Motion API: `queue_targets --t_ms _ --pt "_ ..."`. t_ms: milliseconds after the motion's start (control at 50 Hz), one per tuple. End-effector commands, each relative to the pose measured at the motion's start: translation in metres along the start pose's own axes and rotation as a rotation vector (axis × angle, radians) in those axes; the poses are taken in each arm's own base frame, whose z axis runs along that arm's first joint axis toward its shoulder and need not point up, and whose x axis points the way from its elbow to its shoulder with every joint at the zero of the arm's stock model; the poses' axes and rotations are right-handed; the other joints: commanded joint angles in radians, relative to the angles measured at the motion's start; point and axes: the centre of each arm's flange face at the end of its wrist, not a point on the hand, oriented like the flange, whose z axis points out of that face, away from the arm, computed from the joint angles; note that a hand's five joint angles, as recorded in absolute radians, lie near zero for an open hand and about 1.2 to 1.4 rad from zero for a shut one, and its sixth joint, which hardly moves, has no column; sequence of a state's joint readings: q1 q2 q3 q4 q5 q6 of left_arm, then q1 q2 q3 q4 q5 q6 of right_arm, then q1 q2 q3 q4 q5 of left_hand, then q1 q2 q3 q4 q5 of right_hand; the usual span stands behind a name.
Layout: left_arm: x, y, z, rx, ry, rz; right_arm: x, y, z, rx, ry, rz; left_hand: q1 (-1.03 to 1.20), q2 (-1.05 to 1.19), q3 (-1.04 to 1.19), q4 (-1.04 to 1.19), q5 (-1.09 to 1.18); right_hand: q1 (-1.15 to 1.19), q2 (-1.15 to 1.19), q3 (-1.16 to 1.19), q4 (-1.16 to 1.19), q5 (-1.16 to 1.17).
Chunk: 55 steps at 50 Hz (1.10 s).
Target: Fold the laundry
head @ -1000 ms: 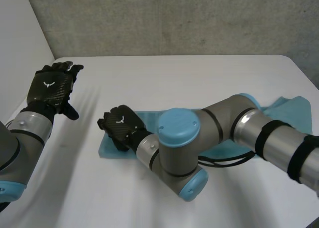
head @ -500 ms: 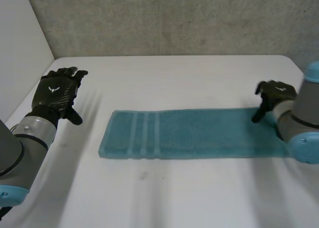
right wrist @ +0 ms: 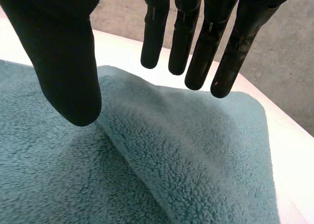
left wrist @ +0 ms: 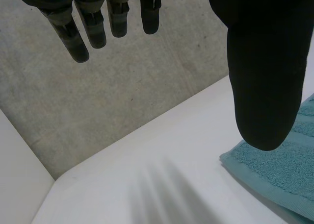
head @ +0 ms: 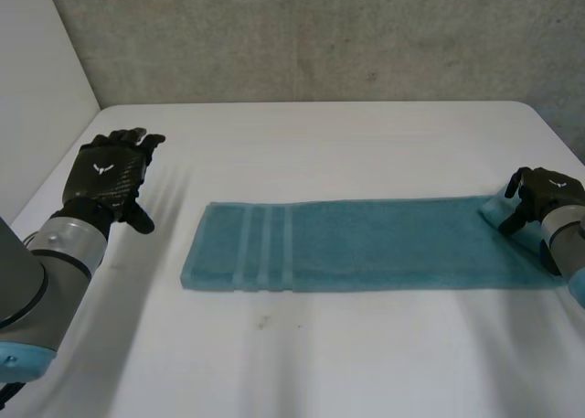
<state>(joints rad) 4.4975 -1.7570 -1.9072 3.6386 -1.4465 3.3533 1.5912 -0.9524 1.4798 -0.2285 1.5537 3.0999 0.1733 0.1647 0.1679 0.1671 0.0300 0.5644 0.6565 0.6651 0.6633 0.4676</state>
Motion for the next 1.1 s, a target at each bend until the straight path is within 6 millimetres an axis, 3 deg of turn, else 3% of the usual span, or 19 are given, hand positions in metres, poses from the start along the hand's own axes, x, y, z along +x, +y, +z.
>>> queue_targets --t_ms 20,240,300,320,560,600,620,660,720,760,780,820,840,880,940,980,1000,1040,1100 --pt "0.0 0.002 0.0 -0.007 0.001 -0.001 0.003 0.007 0.012 -0.014 -0.005 0.013 0.001 0.01 0.007 0.007 -0.03 0.222 0.13 0.122 0.123 0.144" --pt "0.001 0.003 0.0 -0.011 0.002 -0.001 0.002 0.015 0.026 -0.027 -0.036 0.033 0.001 0.01 0.007 0.007 -0.03 0.243 0.151 0.142 0.144 0.165" --pt "0.001 0.004 0.0 -0.012 0.003 0.0 0.003 0.015 0.029 -0.024 -0.036 0.047 0.001 0.01 0.007 0.007 -0.03 0.589 0.497 0.488 0.49 0.511" --pt "0.001 0.004 0.0 -0.012 0.003 0.0 0.003 0.013 0.03 -0.018 -0.037 0.058 0.001 0.01 0.007 0.007 -0.03 0.829 0.737 0.729 0.731 0.752" --pt "0.0 0.003 0.001 -0.012 -0.001 0.0 -0.01 -0.015 0.032 0.071 -0.075 0.056 0.001 0.01 0.007 0.007 -0.03 0.832 0.74 0.731 0.733 0.754" --pt "0.0 0.003 0.001 -0.009 -0.001 0.0 -0.055 -0.038 0.014 0.147 -0.187 0.044 0.001 0.01 0.007 0.007 -0.03 0.832 0.74 0.731 0.733 0.754" --pt "0.0 0.003 0.001 -0.009 -0.003 0.0 -0.055 -0.038 0.014 0.147 -0.188 0.044 0.001 0.01 0.007 0.007 -0.03 0.832 0.74 0.731 0.733 0.754" --pt "-0.001 0.002 0.001 -0.006 -0.005 0.001 -0.103 -0.067 -0.015 0.234 -0.323 0.06 0.001 0.01 0.007 0.007 -0.03 0.832 0.74 0.731 0.733 0.754" --pt "-0.003 0.001 0.001 -0.003 -0.011 0.001 -0.121 -0.078 -0.027 0.267 -0.378 0.077 0.001 0.01 0.007 0.007 -0.03 0.832 0.74 0.731 0.733 0.754" --pt "-0.005 0.001 0.002 -0.001 -0.016 0.002 -0.156 -0.087 -0.049 0.302 -0.483 0.108 0.001 0.01 0.007 0.007 -0.03 0.832 0.74 0.731 0.733 0.754" --pt "-0.006 0.0 0.002 0.002 -0.019 0.002 -0.157 -0.087 -0.049 0.302 -0.484 0.108 0.001 0.01 0.007 0.007 -0.03 0.832 0.74 0.731 0.733 0.754" --pt "-0.007 -0.001 0.003 0.005 -0.023 0.002 -0.201 -0.089 -0.078 0.344 -0.61 0.13 0.001 0.01 0.007 0.007 -0.03 0.832 0.74 0.731 0.733 0.754" --pt "-0.008 -0.001 0.003 0.007 -0.028 0.003 -0.201 -0.089 -0.078 0.345 -0.61 0.13 0.001 0.01 0.007 0.007 -0.03 0.832 0.74 0.731 0.733 0.754" --pt "-0.009 -0.001 0.003 0.007 -0.038 0.003 -0.24 -0.074 -0.098 0.364 -0.719 0.132 0.001 0.01 0.007 0.007 -0.03 0.832 0.74 0.731 0.733 0.754" --pt "-0.011 -0.002 0.003 0.009 -0.063 0.002 -0.258 -0.062 -0.108 0.355 -0.769 0.125 0.001 0.01 0.007 0.007 -0.03 0.832 0.74 0.731 0.733 0.754" --pt "-0.012 -0.003 0.003 0.012 -0.072 0.004 -0.293 -0.028 -0.132 0.295 -0.886 0.092 0.001 0.01 0.007 0.007 -0.03 0.832 0.74 0.731 0.733 0.754" --pt "-0.012 -0.003 0.003 0.01 -0.073 0.004 -0.293 -0.027 -0.132 0.295 -0.886 0.092 0.001 0.01 0.007 0.007 -0.03 0.832 0.74 0.731 0.733 0.754" --pt "-0.012 -0.002 0.003 0.009 -0.073 0.004 -0.317 0.013 -0.153 0.221 -0.986 0.048 0.001 0.01 0.007 0.007 -0.03 0.832 0.74 0.731 0.733 0.754" --pt "-0.01 -0.002 0.002 0.008 -0.068 0.002 -0.325 0.032 -0.16 0.182 -1.021 0.028 0.001 0.01 0.007 0.007 -0.03 0.832 0.74 0.731 0.733 0.754"
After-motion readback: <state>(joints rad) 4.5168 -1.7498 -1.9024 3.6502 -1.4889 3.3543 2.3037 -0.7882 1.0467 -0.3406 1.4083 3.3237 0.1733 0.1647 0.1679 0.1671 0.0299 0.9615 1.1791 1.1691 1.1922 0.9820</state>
